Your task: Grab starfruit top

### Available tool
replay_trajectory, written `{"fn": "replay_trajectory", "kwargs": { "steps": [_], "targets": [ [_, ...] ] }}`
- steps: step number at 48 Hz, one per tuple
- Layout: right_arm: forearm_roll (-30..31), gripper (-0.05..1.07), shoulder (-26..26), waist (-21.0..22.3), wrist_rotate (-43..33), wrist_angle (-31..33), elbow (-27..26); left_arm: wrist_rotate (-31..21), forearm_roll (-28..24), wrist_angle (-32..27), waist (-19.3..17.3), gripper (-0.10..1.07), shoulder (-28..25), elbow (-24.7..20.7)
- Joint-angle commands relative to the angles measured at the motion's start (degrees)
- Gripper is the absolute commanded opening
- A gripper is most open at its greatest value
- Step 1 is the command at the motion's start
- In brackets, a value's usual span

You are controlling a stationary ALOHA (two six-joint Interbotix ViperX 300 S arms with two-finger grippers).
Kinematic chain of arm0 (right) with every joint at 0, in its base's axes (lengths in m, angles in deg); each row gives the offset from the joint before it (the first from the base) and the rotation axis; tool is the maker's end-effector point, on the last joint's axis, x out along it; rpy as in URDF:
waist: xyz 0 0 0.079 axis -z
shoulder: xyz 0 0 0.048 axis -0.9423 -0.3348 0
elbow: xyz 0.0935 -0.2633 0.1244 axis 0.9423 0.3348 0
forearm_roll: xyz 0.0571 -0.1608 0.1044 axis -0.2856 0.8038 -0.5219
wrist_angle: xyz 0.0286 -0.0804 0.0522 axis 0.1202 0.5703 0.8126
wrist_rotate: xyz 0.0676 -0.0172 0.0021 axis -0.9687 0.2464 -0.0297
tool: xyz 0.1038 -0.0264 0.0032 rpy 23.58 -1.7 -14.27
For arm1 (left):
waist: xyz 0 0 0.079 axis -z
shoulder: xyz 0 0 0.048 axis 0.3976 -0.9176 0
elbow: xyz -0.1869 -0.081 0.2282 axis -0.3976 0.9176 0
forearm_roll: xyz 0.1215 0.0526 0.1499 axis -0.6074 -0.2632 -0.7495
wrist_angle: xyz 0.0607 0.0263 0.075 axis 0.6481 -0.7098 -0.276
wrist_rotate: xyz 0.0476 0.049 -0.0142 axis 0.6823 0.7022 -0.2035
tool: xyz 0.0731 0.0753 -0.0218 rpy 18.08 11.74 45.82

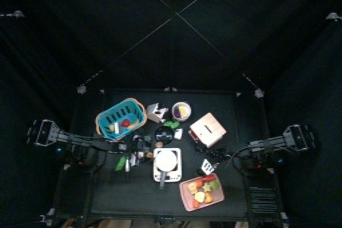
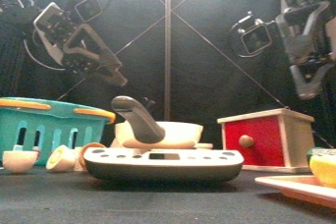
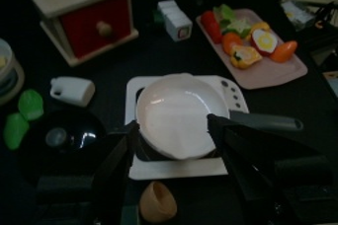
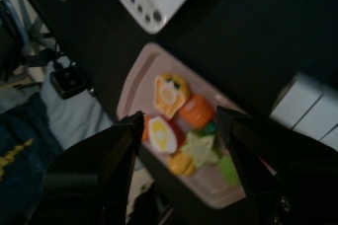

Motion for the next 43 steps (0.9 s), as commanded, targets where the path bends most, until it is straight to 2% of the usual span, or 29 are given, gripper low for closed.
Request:
{"fn": "replay_trajectory", "kwargs": {
  "steps": [1,9,17,26,35,43],
  "targets": [
    [1.93,0.92,0.97,-3.34,-9.32,3.69,-2.11,0.18,-0.70,1.23,-0.35,0.92,1.41,-1.05],
    [11.51,0.92,0.26,-8.96,-28.13,8.26,-3.52,-0.09,0.26,1.58,-2.81,0.92,3.69,-0.18],
    [24.43,0.92,-1.41,-17.84,-49.75,9.23,-3.52,-0.09,4.13,2.02,-2.72,0.92,4.04,1.32],
    [34.10,0.92,-4.57,-24.61,-67.06,9.23,-4.22,-0.09,6.86,2.02,-2.64,0.92,4.04,2.02],
    [37.53,0.92,-6.68,-28.74,-73.56,11.69,-3.16,-0.09,7.12,2.02,-2.72,0.92,3.69,2.37],
    [38.14,0.92,-8.96,-29.88,-74.27,12.22,-3.16,-0.09,7.12,2.02,-2.64,0.92,3.43,2.81]
  ]
}}
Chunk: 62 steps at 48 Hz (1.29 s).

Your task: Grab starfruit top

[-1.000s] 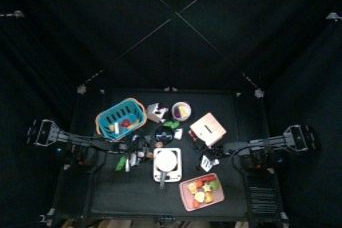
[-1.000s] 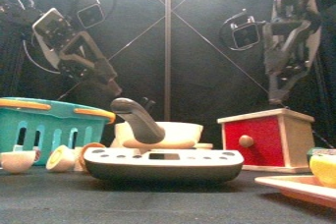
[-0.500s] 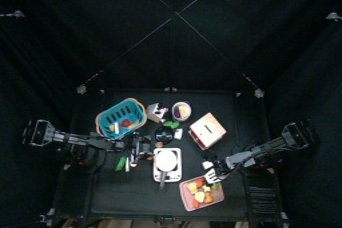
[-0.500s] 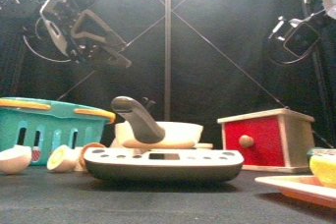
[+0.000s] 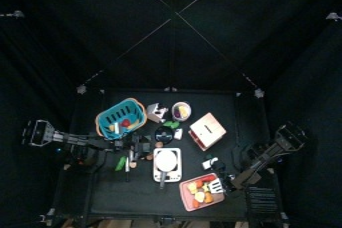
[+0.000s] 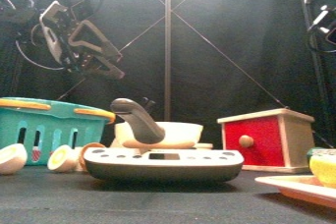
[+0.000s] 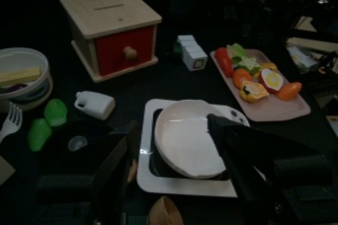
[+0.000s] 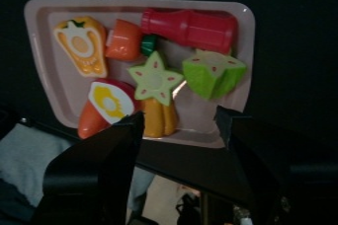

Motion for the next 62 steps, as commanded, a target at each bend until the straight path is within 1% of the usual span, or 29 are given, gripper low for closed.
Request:
{"fn": "replay_trajectory", "kwargs": {
  "steps": [1,7,17,39,55,58,62],
  "targets": [
    [0.79,0.92,0.00,-0.79,-0.18,0.70,-0.88,0.00,-0.09,0.53,0.09,0.92,-0.18,-0.44],
    [2.64,0.92,-1.67,-0.79,-0.44,1.93,-0.62,0.00,-0.09,0.53,0.09,0.92,-0.26,-0.09],
    [2.81,0.92,-3.52,-1.05,-0.53,1.76,0.44,0.00,-0.09,0.53,0.00,0.92,-0.26,0.18],
    [3.08,0.92,-6.24,-0.70,-0.09,-1.32,1.67,0.00,-0.09,0.53,-0.18,0.92,-0.62,0.62],
    [3.08,0.91,-6.24,-0.97,0.35,-1.23,1.23,0.00,-0.09,0.53,-0.35,0.92,-1.41,0.62],
    [3.16,0.90,-5.98,-0.97,0.35,-1.05,1.05,0.00,-0.09,0.53,-0.35,0.92,-1.32,0.62],
    [3.34,0.85,-5.80,-0.97,0.44,-0.53,0.70,0.00,-0.09,0.53,-0.35,0.92,-1.32,0.62]
  ]
}}
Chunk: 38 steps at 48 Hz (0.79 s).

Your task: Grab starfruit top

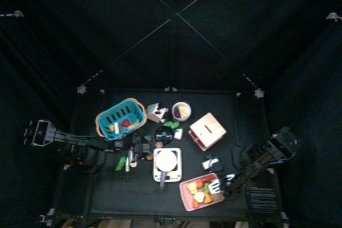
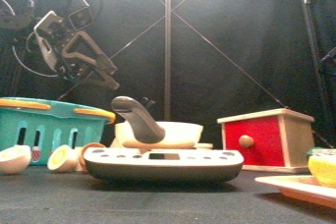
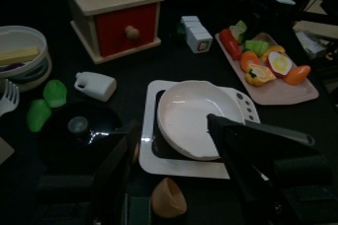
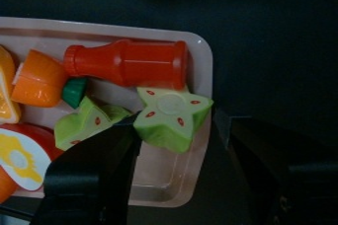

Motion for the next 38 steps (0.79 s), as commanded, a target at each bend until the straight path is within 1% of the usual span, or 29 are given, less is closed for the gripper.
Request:
{"fn": "replay_trajectory", "kwargs": {
  "steps": [1,7,14,20,23,31,38],
  "targets": [
    [0.26,0.84,1.41,-0.18,0.18,0.62,-1.23,0.00,-0.09,0.53,-0.18,0.92,0.00,-0.62],
    [0.44,0.70,1.58,-0.18,0.18,1.14,-1.41,0.09,-0.09,0.53,-0.18,0.92,0.09,-0.62],
    [0.44,0.61,3.52,0.18,0.26,1.14,-1.49,0.18,-0.09,0.26,-0.44,0.92,0.09,-0.53],
    [1.14,0.60,6.50,0.18,0.09,1.85,-1.58,0.18,-0.09,0.26,-0.79,0.92,0.09,-0.44],
    [1.67,0.60,7.12,0.09,0.00,2.37,-1.93,0.18,-0.09,0.26,-0.70,0.92,0.09,-0.35],
    [2.90,0.60,7.29,-0.18,0.26,3.16,-3.60,0.09,-0.09,0.26,-0.79,0.92,0.00,-0.35],
    [4.31,0.60,7.38,-0.26,0.26,3.96,-3.52,0.09,-0.09,0.26,-0.79,0.92,0.09,-0.26]
  ]
}}
